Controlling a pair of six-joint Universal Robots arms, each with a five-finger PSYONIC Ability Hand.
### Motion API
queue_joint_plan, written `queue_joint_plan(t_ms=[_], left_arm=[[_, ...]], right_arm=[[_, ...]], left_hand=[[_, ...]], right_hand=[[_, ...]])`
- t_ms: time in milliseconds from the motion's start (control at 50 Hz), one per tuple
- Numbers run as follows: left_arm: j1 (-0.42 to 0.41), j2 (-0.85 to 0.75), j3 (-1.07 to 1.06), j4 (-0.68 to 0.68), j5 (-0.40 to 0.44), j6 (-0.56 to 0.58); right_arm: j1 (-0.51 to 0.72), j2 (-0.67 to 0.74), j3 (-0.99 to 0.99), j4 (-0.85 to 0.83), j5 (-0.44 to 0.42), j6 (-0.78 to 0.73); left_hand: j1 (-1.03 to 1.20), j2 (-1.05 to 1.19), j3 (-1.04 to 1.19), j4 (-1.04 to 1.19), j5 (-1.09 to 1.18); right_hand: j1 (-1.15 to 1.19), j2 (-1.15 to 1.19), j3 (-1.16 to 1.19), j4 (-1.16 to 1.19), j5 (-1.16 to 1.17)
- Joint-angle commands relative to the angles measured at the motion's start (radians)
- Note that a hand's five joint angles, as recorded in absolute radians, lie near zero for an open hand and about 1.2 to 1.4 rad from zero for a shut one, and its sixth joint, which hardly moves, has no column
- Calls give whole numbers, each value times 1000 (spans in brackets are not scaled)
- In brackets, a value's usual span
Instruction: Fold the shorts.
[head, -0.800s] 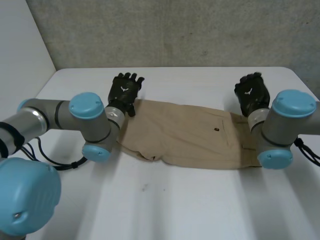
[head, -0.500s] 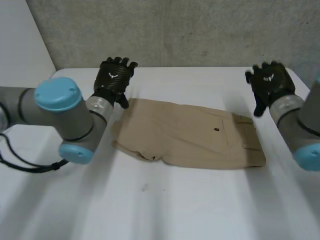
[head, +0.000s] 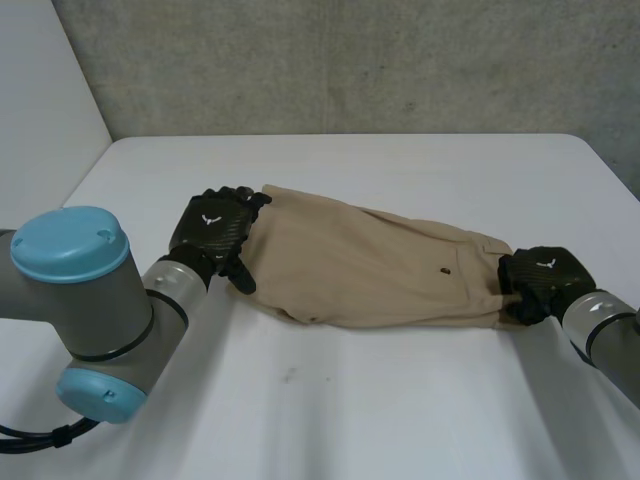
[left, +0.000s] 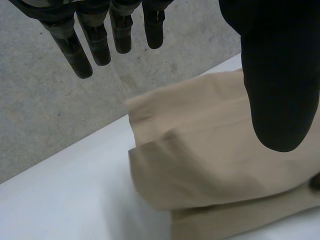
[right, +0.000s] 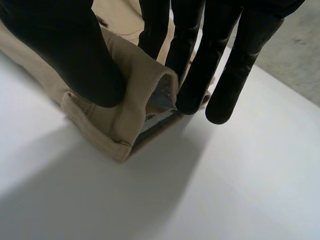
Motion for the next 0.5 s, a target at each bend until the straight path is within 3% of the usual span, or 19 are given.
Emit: queue_joint_plan(t_ms=[20, 100, 240, 400, 500], left_arm=[[1, 28, -8, -1, -1, 1], [4, 53, -22, -1, -1, 1], [10, 93, -57, -3, 1, 1], [7, 100, -66, -3, -1, 1], [4, 114, -69, -3, -1, 0]], right_arm=[[-70, -5, -21, -20, 11, -24], [-132, -42, -43, 13, 11, -110], [-198, -60, -129, 118, 16, -397], [63, -72, -299, 130, 36, -451], [294, -36, -382, 115, 10, -469]], left_hand=[[-19, -26, -39, -31, -48], [-19, -26, -39, -31, -48], [-19, -26, -39, -31, -48], [-19, -26, -39, -31, -48], [-19, -26, -39, -31, -48]], right_hand=[[509, 241, 254, 248, 301], [509, 241, 254, 248, 301], [509, 241, 254, 248, 301], [509, 241, 254, 248, 301], [509, 241, 254, 248, 301]])
